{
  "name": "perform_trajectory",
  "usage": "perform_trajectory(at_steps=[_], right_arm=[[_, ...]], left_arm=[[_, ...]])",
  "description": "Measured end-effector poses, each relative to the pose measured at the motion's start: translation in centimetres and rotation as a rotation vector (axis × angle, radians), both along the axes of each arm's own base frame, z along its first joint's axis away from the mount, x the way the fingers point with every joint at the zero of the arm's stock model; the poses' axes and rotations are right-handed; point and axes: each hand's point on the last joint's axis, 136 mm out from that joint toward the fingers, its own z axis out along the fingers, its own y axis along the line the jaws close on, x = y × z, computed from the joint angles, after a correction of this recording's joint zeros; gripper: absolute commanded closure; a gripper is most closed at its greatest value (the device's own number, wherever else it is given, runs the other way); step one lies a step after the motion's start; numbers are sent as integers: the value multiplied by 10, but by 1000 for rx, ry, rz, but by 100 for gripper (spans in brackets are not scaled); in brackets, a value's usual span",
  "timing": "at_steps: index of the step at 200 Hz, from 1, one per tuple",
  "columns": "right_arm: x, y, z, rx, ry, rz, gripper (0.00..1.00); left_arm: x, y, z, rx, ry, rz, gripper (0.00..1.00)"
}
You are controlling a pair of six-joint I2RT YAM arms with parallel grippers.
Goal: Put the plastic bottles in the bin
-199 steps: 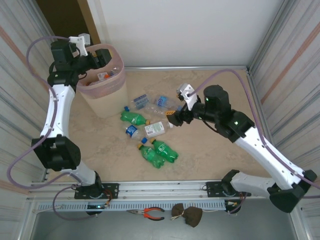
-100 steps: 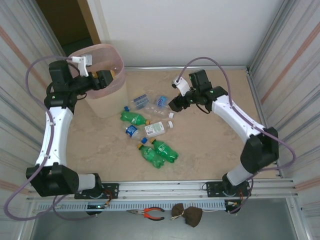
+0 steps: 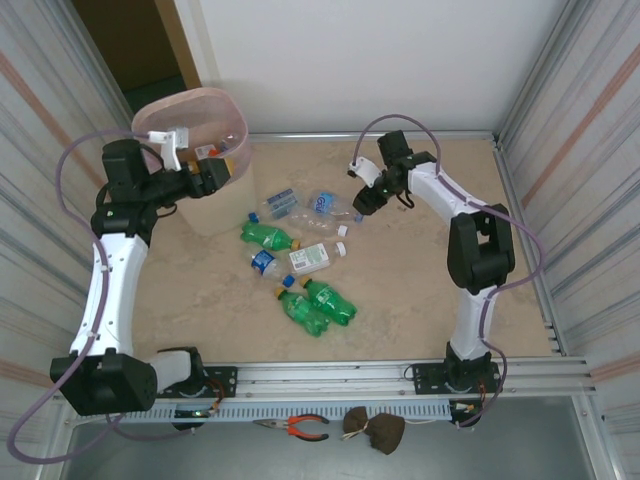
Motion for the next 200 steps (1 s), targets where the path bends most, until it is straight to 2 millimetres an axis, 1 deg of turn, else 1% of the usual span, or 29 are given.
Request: perform_trajectory(at_steps=[29, 66, 123, 145, 169, 200], right_arm=[[2, -1, -19, -41, 22, 66, 42], [11, 7, -37, -47, 35, 141, 41], [10, 14, -64, -46, 96, 216, 42], [6, 13, -74, -54, 121, 234, 44], [3, 12, -82, -63, 140, 250, 49], [0, 11, -85, -70, 150, 259, 57]], left_arm=[[0, 0, -4, -1, 11, 0, 28], [0, -3, -15, -6, 35, -6, 28], [0, -3, -14, -7, 29, -6, 28], [0, -3, -16, -7, 35, -6, 28], [0, -3, -21, -10, 49, -5, 28], [0, -4, -20, -20, 54, -3, 29]])
